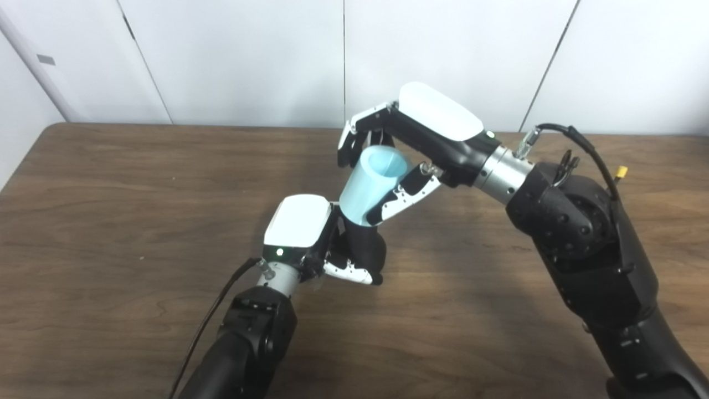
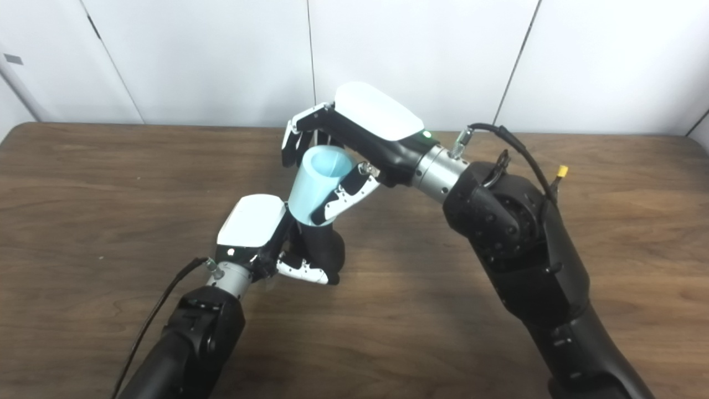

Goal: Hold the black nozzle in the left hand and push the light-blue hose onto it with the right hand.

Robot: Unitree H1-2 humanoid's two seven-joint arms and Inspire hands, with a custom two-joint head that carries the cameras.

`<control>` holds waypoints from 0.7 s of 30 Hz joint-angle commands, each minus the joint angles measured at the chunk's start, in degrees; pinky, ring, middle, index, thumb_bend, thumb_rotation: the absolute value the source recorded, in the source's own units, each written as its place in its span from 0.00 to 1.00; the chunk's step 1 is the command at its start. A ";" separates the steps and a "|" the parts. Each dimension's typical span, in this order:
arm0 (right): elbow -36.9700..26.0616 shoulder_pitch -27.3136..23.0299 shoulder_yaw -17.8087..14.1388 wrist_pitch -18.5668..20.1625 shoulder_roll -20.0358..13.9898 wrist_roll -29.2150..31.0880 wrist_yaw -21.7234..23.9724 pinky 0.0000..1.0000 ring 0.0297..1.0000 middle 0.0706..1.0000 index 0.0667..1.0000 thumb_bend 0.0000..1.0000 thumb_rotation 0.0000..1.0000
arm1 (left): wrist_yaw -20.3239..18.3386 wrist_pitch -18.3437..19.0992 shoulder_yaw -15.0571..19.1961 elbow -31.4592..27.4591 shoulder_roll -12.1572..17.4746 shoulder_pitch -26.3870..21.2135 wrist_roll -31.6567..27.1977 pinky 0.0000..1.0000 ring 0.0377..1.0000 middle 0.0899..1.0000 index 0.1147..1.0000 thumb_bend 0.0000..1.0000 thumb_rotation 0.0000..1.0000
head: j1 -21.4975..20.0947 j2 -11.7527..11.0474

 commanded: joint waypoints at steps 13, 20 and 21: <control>-2.75 -2.83 -1.60 -0.05 -2.91 -2.23 0.63 0.30 0.33 0.45 0.48 0.51 0.00 | -2.33 -0.36 -0.42 -1.75 0.16 0.20 1.27 0.37 0.46 0.40 0.43 0.52 0.00 | -1.09 0.73; -2.46 -2.48 -1.31 -0.38 -3.35 -2.88 1.15 0.31 0.33 0.45 0.49 0.51 0.00 | -2.19 -0.73 -0.06 -1.83 0.38 0.42 0.81 0.37 0.45 0.38 0.43 0.52 0.00 | -1.91 0.82; -2.31 -2.40 -1.21 -0.48 -3.20 -2.58 1.10 0.29 0.33 0.44 0.49 0.51 0.00 | -2.20 -0.72 -0.01 -1.89 0.38 0.47 0.82 0.37 0.45 0.38 0.43 0.52 0.00 | -1.93 0.87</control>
